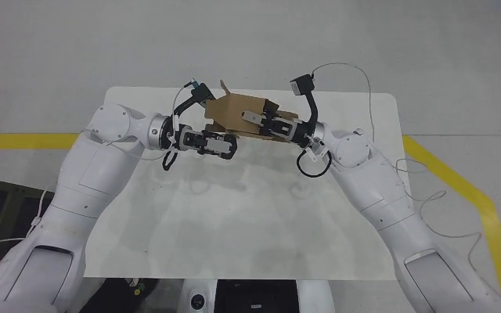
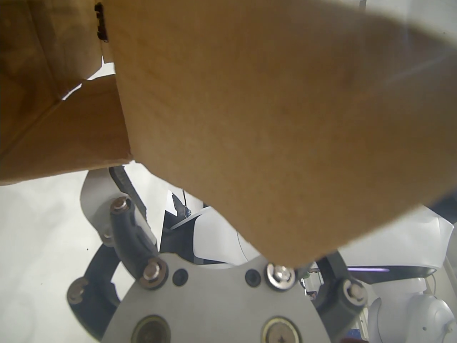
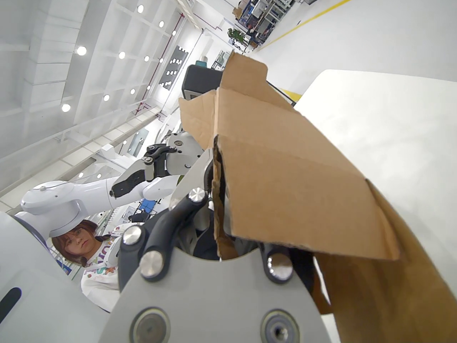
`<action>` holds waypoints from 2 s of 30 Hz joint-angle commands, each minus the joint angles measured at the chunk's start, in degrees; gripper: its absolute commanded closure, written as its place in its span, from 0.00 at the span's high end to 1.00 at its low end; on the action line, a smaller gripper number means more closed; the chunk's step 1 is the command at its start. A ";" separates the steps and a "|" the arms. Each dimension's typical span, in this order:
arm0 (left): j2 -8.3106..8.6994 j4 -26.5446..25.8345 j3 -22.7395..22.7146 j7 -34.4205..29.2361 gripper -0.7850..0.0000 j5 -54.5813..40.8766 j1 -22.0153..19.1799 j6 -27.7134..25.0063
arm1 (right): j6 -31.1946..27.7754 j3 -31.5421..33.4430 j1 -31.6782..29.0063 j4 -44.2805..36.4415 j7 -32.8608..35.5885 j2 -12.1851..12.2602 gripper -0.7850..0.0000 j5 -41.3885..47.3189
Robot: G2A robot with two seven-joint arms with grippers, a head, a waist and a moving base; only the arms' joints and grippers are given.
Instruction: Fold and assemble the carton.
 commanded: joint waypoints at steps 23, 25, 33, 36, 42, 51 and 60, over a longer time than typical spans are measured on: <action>-0.02 0.38 -0.43 0.92 1.00 0.57 -0.01 -0.91 | -0.43 -0.77 -1.16 0.86 1.73 -1.13 0.00 1.29; -0.03 0.36 -0.43 0.93 1.00 0.59 0.02 -0.93 | -0.48 -0.49 -1.13 1.00 1.80 -1.13 0.00 1.36; 0.03 1.17 -1.30 1.79 1.00 0.70 -0.12 -1.78 | -0.45 3.11 -1.74 1.66 2.70 -0.31 0.00 2.44; 0.11 1.88 -1.87 2.38 1.00 1.06 -0.29 -2.37 | 0.48 4.98 -2.41 1.14 5.43 0.32 0.00 4.49; 0.19 5.14 -3.07 5.00 1.00 3.38 -1.03 -4.87 | 3.58 8.91 -3.83 -0.53 13.78 1.96 0.00 7.42; -0.21 8.06 -2.10 10.39 1.00 10.99 -1.85 -7.37 | 6.82 13.98 -7.20 -5.75 21.91 4.17 0.00 8.45; -0.68 7.74 -0.33 14.19 1.00 18.08 -1.94 -9.84 | 8.21 15.18 -8.51 -10.90 24.20 4.86 0.00 10.73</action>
